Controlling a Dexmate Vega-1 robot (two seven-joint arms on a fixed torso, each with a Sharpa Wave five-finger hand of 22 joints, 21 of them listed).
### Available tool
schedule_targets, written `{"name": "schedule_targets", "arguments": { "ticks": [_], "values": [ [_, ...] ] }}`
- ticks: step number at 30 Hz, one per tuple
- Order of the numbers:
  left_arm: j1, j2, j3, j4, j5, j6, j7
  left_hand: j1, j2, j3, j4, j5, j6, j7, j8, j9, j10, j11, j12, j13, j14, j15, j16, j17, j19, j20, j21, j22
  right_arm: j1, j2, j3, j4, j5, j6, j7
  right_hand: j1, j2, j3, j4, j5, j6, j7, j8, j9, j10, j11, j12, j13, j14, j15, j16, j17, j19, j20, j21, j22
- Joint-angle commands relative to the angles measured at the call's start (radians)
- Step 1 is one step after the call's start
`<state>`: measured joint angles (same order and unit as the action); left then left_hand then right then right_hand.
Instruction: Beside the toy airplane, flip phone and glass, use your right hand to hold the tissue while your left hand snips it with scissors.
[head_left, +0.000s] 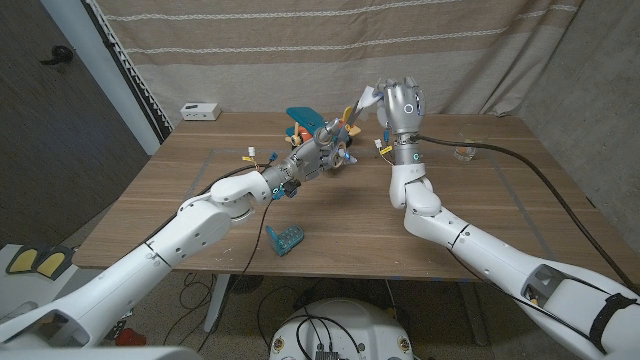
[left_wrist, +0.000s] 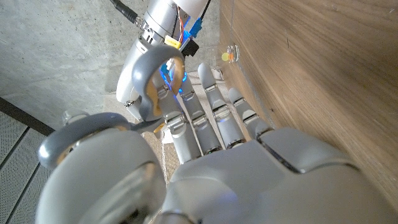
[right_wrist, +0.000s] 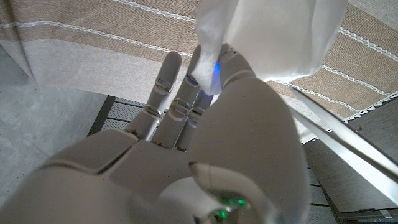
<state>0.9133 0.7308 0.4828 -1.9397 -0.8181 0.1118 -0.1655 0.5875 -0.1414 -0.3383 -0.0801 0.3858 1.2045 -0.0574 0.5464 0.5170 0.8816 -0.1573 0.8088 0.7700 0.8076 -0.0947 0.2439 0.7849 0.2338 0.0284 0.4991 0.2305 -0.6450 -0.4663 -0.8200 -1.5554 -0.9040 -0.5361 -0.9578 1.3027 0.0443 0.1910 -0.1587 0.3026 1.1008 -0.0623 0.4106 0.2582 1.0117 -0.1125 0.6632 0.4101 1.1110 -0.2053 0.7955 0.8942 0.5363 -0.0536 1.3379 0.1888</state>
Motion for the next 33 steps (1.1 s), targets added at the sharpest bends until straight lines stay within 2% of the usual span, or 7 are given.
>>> {"name": "schedule_targets", "arguments": {
  "ticks": [1,19,33],
  "values": [
    [-0.016,-0.024,0.012,0.029,0.003,-0.012,-0.013,0.013,-0.002,-0.001,0.009,0.01,-0.001,0.003,-0.005,0.001,0.056,-0.055,0.007,0.112,-0.001,-0.124,-0.001,0.006,0.005,0.0,0.0,0.003,-0.003,0.003,-0.007,-0.005,0.001,0.001,-0.009,0.002,-0.01,0.015,-0.001,0.016,0.009,-0.005,0.007,0.004,0.113,-0.005,0.046,0.07,0.006,-0.025,0.008,0.014,0.01,-0.134,-0.004,0.005],
    [-0.014,-0.018,0.018,0.027,0.001,-0.01,-0.035,0.012,-0.003,-0.002,0.011,0.009,0.0,0.004,-0.005,0.003,0.055,-0.055,0.007,0.112,-0.003,-0.124,-0.001,0.007,0.005,0.002,-0.002,0.004,-0.004,0.013,-0.002,-0.004,0.008,-0.005,-0.019,-0.009,-0.027,0.044,0.002,0.06,0.013,-0.007,0.009,0.01,0.105,-0.01,0.066,0.105,-0.001,-0.025,0.001,0.057,0.004,-0.133,0.006,0.018],
    [-0.001,-0.025,0.018,0.021,-0.001,-0.022,-0.028,0.012,-0.002,-0.002,0.012,0.009,-0.001,0.002,-0.006,0.004,0.055,-0.055,0.007,0.112,-0.002,-0.124,0.0,0.008,0.007,0.0,-0.003,0.004,-0.008,0.016,0.001,-0.005,0.024,0.007,-0.034,-0.019,-0.039,0.069,0.003,0.094,0.017,-0.004,0.013,0.016,0.11,-0.003,0.083,0.129,0.004,-0.026,-0.004,0.082,0.002,-0.13,0.005,0.017]
  ]
}}
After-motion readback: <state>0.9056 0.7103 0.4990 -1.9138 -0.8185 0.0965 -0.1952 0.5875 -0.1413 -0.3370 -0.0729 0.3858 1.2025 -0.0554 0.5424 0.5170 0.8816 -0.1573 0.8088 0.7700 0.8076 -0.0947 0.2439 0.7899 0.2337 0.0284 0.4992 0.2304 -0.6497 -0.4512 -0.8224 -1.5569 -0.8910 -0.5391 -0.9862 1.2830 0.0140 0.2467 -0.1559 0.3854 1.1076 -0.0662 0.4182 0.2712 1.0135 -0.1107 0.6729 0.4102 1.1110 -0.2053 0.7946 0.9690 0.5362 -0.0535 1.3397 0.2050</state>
